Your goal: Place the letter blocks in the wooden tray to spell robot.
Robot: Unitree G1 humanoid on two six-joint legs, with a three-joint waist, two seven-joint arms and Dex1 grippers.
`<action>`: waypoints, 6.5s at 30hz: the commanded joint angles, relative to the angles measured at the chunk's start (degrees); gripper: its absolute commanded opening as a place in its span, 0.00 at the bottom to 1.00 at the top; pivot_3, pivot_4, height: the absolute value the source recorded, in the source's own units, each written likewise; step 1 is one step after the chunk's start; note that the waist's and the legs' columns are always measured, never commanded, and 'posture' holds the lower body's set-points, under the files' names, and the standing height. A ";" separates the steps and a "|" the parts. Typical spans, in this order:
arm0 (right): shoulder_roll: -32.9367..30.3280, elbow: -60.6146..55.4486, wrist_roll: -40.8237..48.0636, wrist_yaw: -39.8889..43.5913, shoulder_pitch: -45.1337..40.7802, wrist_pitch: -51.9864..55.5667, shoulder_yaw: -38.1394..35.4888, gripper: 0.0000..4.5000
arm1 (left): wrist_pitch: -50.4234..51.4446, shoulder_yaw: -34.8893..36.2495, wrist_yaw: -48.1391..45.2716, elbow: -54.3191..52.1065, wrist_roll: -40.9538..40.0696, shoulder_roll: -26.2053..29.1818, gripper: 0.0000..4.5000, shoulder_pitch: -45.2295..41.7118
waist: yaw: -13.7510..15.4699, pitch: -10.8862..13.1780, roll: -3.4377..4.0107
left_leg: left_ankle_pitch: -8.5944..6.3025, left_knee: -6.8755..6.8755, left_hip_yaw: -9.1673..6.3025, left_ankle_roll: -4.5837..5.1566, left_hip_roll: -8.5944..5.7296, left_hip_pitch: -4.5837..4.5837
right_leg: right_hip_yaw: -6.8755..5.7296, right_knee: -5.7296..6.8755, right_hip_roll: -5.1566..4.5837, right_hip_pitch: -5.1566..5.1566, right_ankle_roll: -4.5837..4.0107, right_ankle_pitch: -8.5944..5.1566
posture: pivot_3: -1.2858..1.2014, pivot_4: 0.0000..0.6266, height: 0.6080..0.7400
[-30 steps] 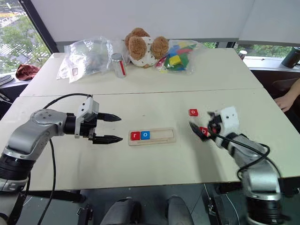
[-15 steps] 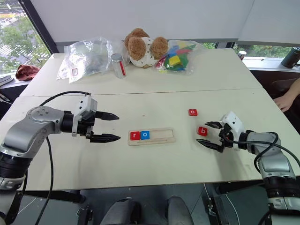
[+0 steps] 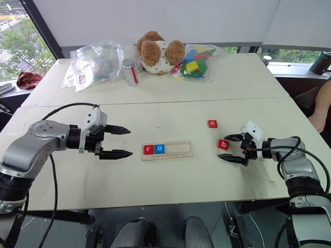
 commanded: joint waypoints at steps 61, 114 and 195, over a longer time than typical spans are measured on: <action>18.30 -17.86 -9.92 2.51 -16.61 13.94 22.36 0.26 | -4.80 3.25 5.23 -1.90 3.13 2.21 1.00 8.63 | -0.15 0.04 0.07 | 0.20 0.04 -0.08 -0.36 -0.17 -0.80 | -0.16 0.13 -0.19 -0.84 -0.01 0.00 | 0.52 0.24 1.00; 19.37 -15.56 -10.92 -6.19 -17.53 11.30 20.99 0.99 | -5.36 1.90 5.37 0.34 4.39 -0.35 1.00 5.93 | -0.22 0.03 0.05 | 0.22 0.06 -0.08 -0.39 -0.18 -0.80 | -0.17 0.16 -0.17 -0.83 -0.01 0.01 | 0.52 0.24 1.00; 41.88 -70.14 -7.91 -77.51 11.20 70.47 -10.95 0.98 | -0.71 -1.64 0.63 2.46 -0.09 -5.91 1.00 -6.15 | -0.49 -0.02 0.06 | 0.16 0.00 -0.11 -0.22 -0.14 -0.39 | 0.02 0.41 0.17 -0.60 -0.02 0.00 | 0.52 0.24 1.00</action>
